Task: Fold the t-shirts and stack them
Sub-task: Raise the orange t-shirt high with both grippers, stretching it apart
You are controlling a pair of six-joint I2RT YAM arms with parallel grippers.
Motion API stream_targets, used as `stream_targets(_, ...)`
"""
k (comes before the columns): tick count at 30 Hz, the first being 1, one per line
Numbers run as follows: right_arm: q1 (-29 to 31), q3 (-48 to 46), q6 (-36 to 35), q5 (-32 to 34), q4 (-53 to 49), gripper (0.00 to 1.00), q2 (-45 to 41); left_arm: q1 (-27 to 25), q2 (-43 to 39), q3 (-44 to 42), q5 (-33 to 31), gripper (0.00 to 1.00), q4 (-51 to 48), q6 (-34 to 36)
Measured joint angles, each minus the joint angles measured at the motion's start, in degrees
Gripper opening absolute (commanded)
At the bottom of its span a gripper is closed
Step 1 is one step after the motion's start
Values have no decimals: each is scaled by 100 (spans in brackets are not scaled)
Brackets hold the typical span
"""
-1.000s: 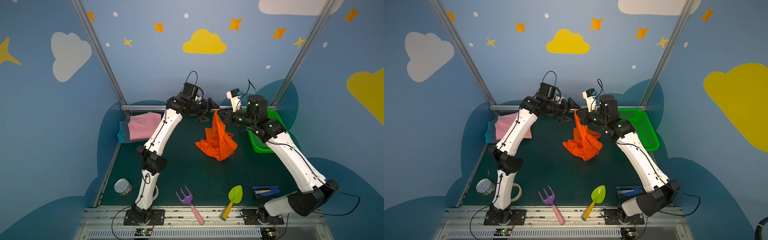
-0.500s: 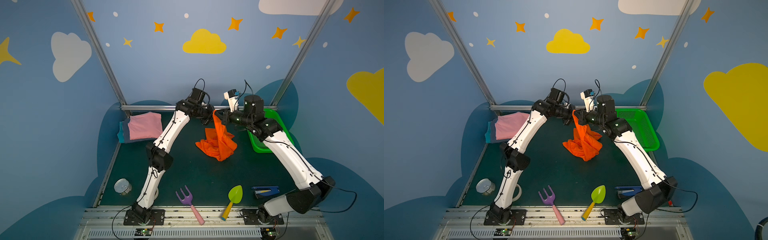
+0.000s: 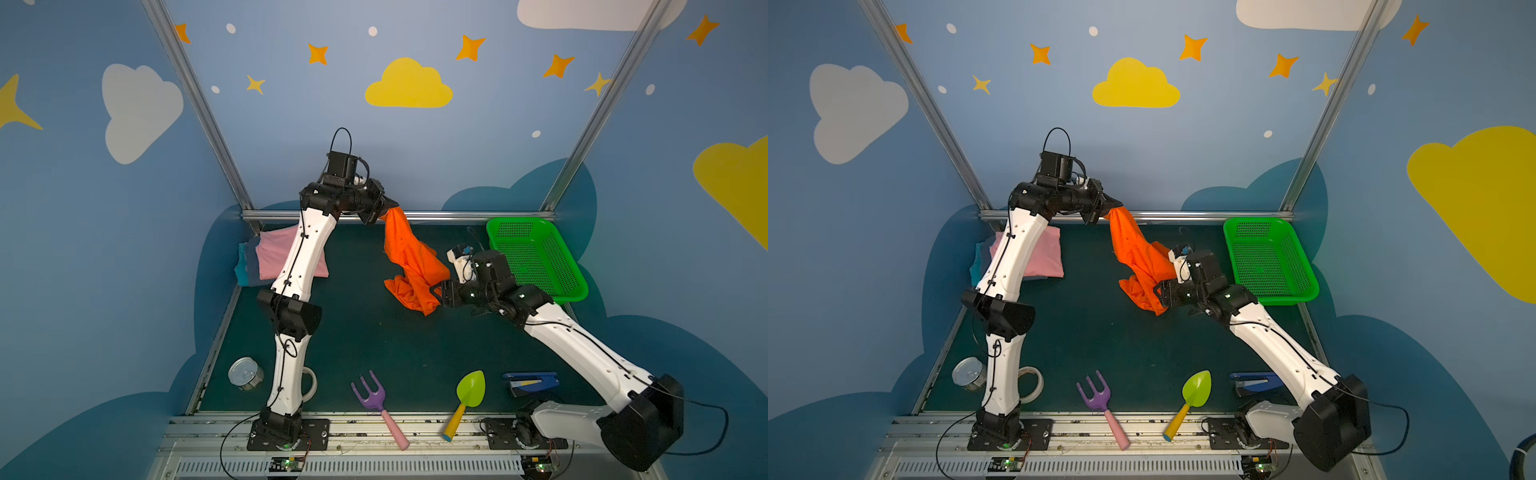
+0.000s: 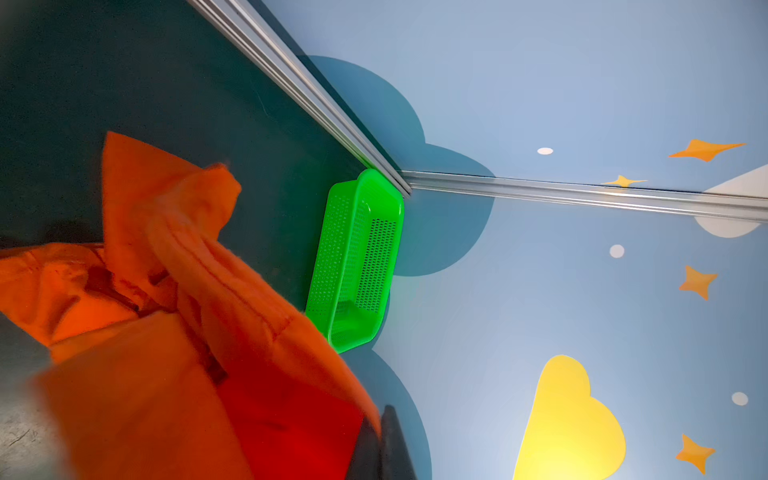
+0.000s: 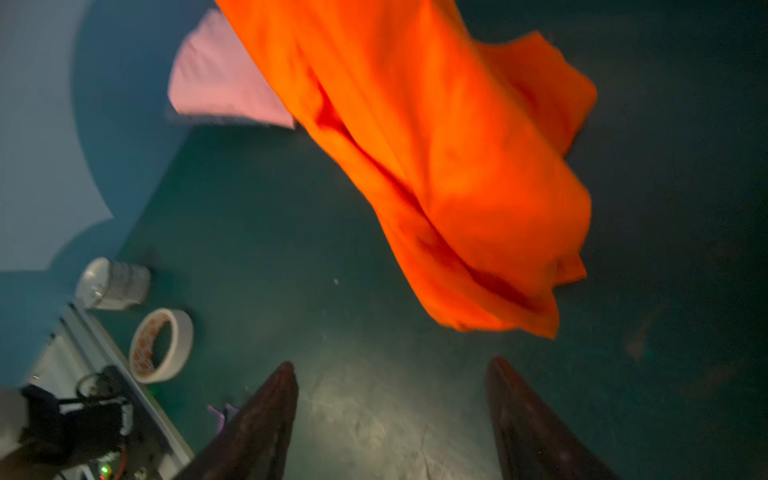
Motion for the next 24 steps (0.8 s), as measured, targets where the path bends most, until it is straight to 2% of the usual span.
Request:
stream_targets(8,162,199,-498,702,-133,70,1038,138,-35,17,-2,4,-149,129)
stream_targets(11,162,809,-551,957,-474,67,1814,232,-46,17,-7,4,-216,168)
stream_targets(16,168,1923,-586,931,-988,60,2975,321,-59,17,-48,4,-302,234)
stream_targets(17,170,1987,-586,907,-1010,55,3091,330,-59,17,-48,4,-313,240)
stream_targets(18,170,2037,-590,883,-1056,45,3217,341,-59,17,-50,4,-326,249)
stream_targets(20,170,2140,-636,828,-1158,4,3407,365,-59,17,-50,4,-363,258)
stream_targets(21,170,2223,-608,787,-1220,0,3501,369,-59,17,-48,4,-367,258)
stream_targets(24,160,2588,-660,737,-1403,0,3696,422,-59,17,-70,4,-341,258)
